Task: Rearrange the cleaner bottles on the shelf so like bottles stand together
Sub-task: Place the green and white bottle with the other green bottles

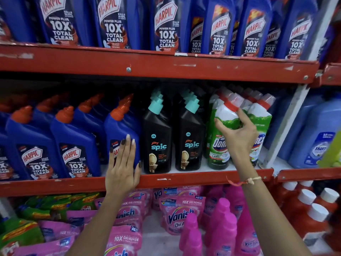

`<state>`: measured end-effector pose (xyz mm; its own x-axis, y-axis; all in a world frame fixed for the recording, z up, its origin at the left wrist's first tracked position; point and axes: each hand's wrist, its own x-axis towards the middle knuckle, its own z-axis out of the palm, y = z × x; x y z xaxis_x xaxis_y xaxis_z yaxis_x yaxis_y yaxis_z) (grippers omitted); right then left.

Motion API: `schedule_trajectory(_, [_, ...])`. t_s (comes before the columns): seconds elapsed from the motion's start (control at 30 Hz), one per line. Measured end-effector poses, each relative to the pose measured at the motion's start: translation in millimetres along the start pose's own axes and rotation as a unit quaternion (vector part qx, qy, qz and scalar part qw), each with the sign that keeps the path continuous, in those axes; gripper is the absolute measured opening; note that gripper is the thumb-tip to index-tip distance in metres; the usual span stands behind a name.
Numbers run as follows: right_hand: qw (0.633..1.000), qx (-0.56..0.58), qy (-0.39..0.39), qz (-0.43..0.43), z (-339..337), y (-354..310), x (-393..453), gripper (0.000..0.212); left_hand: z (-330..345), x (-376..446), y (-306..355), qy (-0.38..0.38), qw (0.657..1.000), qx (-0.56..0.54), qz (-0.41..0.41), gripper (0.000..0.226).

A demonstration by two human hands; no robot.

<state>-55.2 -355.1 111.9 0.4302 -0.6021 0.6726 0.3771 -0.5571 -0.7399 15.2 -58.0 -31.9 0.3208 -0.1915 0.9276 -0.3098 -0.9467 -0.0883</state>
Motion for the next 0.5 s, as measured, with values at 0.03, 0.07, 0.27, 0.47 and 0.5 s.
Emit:
schedule_trajectory(0.03, [1.000,-0.011,-0.002,0.000,1.2,2.1,2.2,0.063,0.0,0.1,-0.1,0.000,1.000,0.001,0.000,0.062])
schedule_trajectory(0.07, [1.000,-0.021,-0.003,0.000,1.2,2.7,4.1,0.061,-0.3,-0.2,0.0,0.000,1.000,0.003,0.000,0.062])
schedule_trajectory(0.27, [0.997,-0.068,-0.031,0.015,-2.2,7.6,14.4,0.062,-0.4,-0.6,1.1,0.005,1.000,0.008,-0.001,0.061])
schedule_trajectory(0.47, [0.996,-0.064,-0.064,0.004,-0.2,20.7,10.8,0.073,-5.9,-1.9,-0.9,-0.029,0.999,0.003,0.032,0.062])
schedule_trajectory(0.5, [0.995,-0.065,-0.074,0.002,0.1,19.4,8.0,0.077,-9.1,-0.8,0.5,-0.033,0.999,-0.005,0.025,0.062])
